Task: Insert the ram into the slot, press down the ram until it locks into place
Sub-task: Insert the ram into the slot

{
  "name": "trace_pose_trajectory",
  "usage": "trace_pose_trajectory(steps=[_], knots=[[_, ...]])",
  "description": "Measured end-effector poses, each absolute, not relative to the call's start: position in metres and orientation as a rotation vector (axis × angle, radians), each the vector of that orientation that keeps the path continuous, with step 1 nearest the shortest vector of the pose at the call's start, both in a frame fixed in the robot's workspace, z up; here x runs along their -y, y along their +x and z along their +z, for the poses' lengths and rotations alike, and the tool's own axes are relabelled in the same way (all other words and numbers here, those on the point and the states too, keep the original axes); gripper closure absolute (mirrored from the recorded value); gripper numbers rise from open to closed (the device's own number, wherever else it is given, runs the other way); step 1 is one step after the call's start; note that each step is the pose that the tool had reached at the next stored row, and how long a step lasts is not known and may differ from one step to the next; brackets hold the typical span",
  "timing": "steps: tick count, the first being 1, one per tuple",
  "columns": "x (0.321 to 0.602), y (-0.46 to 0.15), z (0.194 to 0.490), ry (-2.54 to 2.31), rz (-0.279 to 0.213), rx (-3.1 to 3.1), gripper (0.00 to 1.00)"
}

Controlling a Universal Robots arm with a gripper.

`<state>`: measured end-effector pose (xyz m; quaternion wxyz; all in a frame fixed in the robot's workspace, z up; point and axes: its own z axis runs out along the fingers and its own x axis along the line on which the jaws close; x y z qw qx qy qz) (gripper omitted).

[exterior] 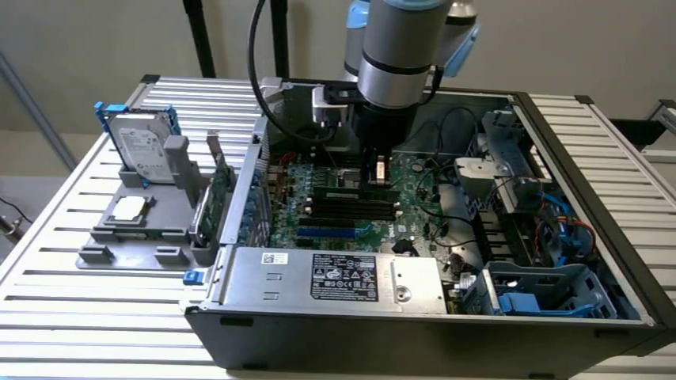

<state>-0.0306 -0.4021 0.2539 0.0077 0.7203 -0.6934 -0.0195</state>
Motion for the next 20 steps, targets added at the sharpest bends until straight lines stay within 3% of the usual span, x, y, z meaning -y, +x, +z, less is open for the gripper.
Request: trace_pose_trajectory(steps=[20], knots=[[0.4,-0.032,0.235,2.249,-0.045,2.168,0.87]])
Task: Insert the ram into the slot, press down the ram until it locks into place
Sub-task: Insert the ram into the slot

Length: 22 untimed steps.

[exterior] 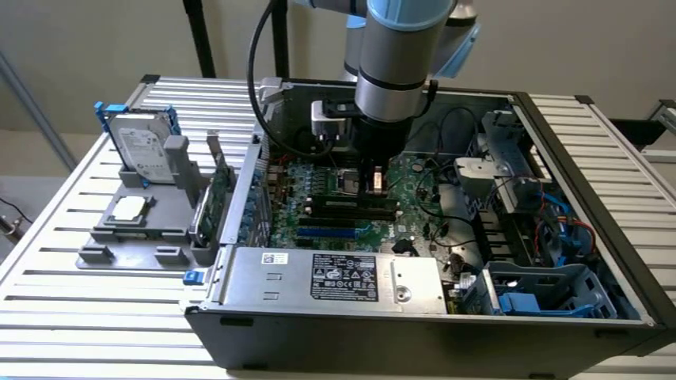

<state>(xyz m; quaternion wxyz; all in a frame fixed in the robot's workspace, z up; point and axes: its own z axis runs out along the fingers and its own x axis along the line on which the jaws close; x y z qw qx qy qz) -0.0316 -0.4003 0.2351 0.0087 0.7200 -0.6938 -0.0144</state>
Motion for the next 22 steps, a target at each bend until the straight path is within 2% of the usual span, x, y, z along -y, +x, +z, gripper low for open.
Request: trace_pose_trajectory(steps=[22], knots=[[0.4003,-0.0343,0.2302,2.255,-0.028,2.175,0.87]])
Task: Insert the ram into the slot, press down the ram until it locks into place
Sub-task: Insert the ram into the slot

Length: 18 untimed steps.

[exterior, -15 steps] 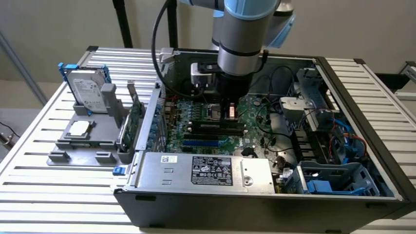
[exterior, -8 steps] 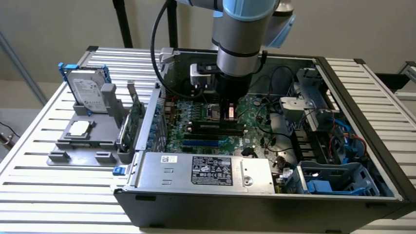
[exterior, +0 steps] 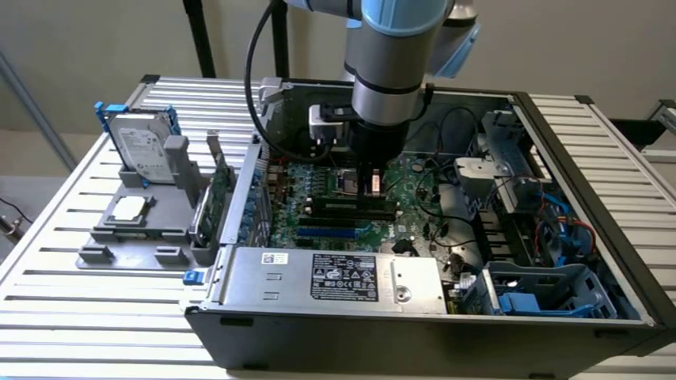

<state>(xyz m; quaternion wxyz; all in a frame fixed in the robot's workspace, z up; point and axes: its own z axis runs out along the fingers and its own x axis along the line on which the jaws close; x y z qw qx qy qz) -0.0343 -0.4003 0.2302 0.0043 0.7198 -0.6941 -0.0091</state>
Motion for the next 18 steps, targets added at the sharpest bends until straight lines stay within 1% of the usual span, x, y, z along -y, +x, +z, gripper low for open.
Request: trace_pose_trajectory(steps=[18], knots=[[0.3999,-0.0344,0.2257,2.242,-0.027,2.189,0.87]])
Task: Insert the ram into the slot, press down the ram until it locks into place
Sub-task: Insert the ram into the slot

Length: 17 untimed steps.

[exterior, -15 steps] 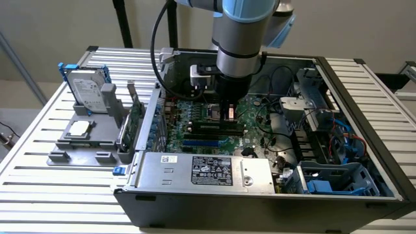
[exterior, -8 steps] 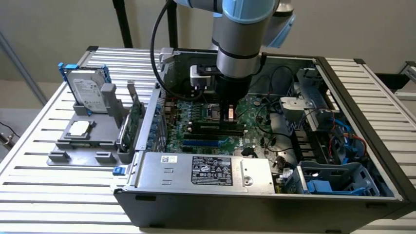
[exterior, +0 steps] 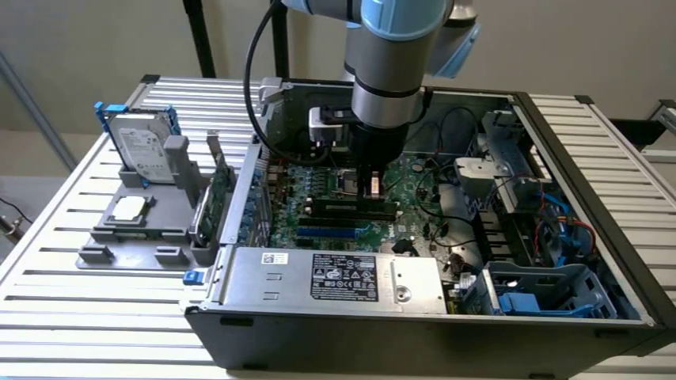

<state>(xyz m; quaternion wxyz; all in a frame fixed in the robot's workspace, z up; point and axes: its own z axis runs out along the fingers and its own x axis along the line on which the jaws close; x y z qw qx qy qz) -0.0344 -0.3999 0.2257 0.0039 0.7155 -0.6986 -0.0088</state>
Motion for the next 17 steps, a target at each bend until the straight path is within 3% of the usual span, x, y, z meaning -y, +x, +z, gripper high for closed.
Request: trace_pose_trajectory(steps=[7,8,17], knots=[[0.4,-0.035,0.225,2.241,-0.027,2.19,0.85],[0.4,-0.035,0.225,2.241,-0.027,2.19,0.78],[0.4,-0.041,0.246,2.241,-0.027,2.19,0.81]])
